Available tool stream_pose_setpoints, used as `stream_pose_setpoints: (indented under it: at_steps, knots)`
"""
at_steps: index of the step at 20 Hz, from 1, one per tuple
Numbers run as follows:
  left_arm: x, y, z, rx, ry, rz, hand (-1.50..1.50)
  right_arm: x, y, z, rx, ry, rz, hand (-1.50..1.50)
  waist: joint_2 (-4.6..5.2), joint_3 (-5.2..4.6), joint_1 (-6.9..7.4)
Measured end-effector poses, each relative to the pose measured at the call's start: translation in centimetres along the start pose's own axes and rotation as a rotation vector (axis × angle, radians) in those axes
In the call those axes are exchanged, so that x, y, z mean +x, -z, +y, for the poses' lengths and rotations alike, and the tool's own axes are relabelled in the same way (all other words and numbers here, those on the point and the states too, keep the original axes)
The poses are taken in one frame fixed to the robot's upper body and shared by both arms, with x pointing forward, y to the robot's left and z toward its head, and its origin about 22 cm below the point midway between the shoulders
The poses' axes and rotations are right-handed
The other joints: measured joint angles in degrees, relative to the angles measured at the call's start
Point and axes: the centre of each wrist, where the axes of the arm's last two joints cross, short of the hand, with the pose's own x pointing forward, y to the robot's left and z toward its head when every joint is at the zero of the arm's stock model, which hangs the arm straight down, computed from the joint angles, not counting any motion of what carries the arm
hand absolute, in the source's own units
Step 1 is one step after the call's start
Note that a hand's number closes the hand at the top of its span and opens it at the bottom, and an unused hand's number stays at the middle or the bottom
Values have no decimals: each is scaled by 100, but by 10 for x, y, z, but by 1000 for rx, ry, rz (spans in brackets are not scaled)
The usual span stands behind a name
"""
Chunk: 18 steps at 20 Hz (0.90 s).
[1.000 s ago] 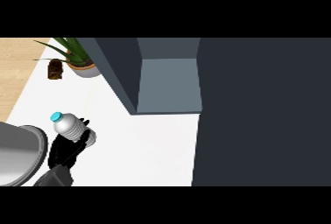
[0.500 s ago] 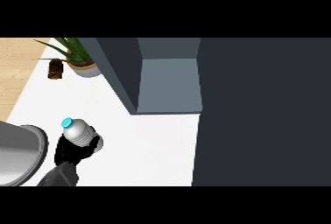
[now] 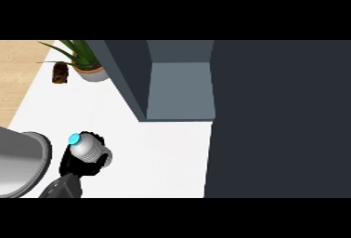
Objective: Pick up the bottled water, place it into the cabinet and close the cabinet
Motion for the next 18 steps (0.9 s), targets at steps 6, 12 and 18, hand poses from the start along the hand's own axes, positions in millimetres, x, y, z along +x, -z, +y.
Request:
stream_pose_setpoints:
  at_steps: [6,12,18]
  knots:
    - [4,8,-10,-47,-58,8,150,0,-4,4,2,-1,2,-150,-17,4,33]
    - [14,20,-28,-106,-89,-1,150,-5,4,12,8,4,3,-150,-26,7,69]
    - [24,17,-58,-169,-68,-6,150,-1,2,11,16,14,7,-150,-30,8,79]
